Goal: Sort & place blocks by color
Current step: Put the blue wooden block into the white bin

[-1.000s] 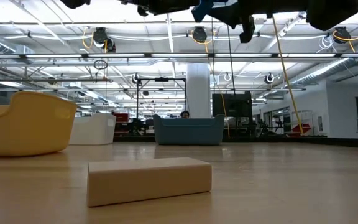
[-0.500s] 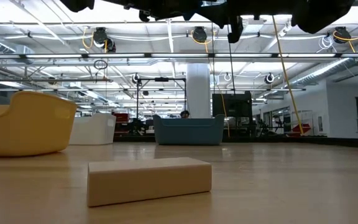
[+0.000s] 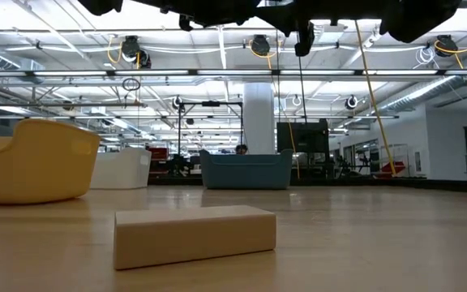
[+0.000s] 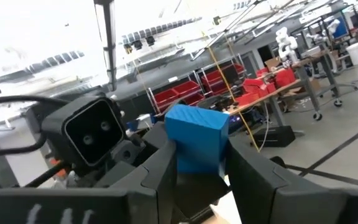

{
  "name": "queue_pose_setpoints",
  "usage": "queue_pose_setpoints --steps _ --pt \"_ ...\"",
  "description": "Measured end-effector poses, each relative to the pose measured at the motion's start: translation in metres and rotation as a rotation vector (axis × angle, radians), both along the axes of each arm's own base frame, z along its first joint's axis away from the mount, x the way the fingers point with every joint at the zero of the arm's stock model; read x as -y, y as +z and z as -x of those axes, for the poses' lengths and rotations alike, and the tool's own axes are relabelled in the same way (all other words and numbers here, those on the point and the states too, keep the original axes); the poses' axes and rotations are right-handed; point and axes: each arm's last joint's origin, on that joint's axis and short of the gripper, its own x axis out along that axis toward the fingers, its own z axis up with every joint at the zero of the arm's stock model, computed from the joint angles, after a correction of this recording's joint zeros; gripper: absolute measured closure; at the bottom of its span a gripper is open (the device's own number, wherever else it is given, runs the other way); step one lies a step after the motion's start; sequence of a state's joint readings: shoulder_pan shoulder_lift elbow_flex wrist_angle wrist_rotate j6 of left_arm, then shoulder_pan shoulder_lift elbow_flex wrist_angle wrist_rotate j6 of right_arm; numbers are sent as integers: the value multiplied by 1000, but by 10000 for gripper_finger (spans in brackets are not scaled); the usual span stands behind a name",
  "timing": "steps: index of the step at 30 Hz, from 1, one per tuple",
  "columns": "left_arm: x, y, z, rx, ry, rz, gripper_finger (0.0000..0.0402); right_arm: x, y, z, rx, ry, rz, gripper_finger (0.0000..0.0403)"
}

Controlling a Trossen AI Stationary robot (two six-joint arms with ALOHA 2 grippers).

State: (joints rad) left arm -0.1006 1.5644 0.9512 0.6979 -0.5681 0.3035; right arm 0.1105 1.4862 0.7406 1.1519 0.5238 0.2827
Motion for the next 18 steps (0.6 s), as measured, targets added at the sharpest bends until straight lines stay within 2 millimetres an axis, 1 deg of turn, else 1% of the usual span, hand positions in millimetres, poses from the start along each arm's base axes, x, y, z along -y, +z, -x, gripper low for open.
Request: queue_pose_setpoints --steps 5,8,10,13,16,18 --pt "2 -2 0 -23 -15 -3 346 0 -5 -1 -75 -15 55 275" --pt "3 -4 0 -39 -19 4 346 -1 -5 -1 -113 -8 97 260" --pt "4 -5 0 -54 -13 4 346 -2 -5 2 -147 33 120 246" --pt "7 -8 1 -87 12 -3 345 -2 -5 10 -245 84 130 224" --pt "10 -7 3 -102 25 -14 341 -3 -5 24 -391 161 108 207" --pt "11 -8 3 -117 39 -20 341 -2 -3 34 -455 201 68 202"
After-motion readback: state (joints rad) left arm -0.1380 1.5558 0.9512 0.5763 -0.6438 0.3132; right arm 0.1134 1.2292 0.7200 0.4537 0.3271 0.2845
